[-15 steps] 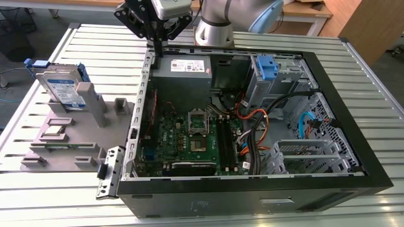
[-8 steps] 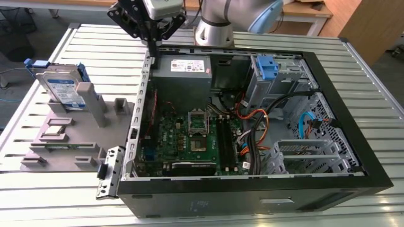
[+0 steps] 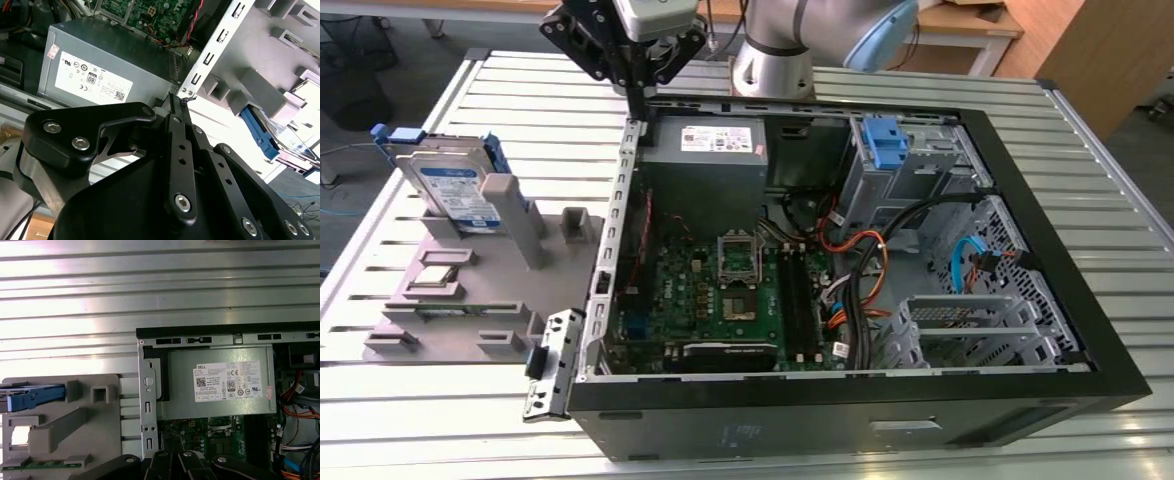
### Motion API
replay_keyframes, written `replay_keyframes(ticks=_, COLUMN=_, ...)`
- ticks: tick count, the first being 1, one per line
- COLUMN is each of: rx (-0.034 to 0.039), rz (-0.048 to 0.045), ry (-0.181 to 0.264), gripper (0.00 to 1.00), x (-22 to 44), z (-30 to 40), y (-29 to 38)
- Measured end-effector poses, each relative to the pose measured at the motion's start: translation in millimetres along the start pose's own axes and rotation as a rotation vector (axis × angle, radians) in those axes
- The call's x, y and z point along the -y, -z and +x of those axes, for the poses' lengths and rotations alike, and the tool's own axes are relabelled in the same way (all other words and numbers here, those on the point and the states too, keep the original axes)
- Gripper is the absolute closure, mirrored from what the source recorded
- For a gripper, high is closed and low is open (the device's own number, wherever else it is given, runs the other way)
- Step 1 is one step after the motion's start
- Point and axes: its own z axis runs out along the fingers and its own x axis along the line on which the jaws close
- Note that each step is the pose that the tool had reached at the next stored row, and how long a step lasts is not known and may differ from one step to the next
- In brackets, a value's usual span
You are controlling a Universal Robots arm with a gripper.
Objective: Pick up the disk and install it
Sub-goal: 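Reach for the disk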
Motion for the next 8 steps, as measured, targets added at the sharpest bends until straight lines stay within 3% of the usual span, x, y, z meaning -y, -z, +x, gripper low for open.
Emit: replay_keyframes(ticks=8, rx=0.0001, rz=0.0, ry=0.0, gripper=0.9, x=0.4, z=4.5, y=-0.2)
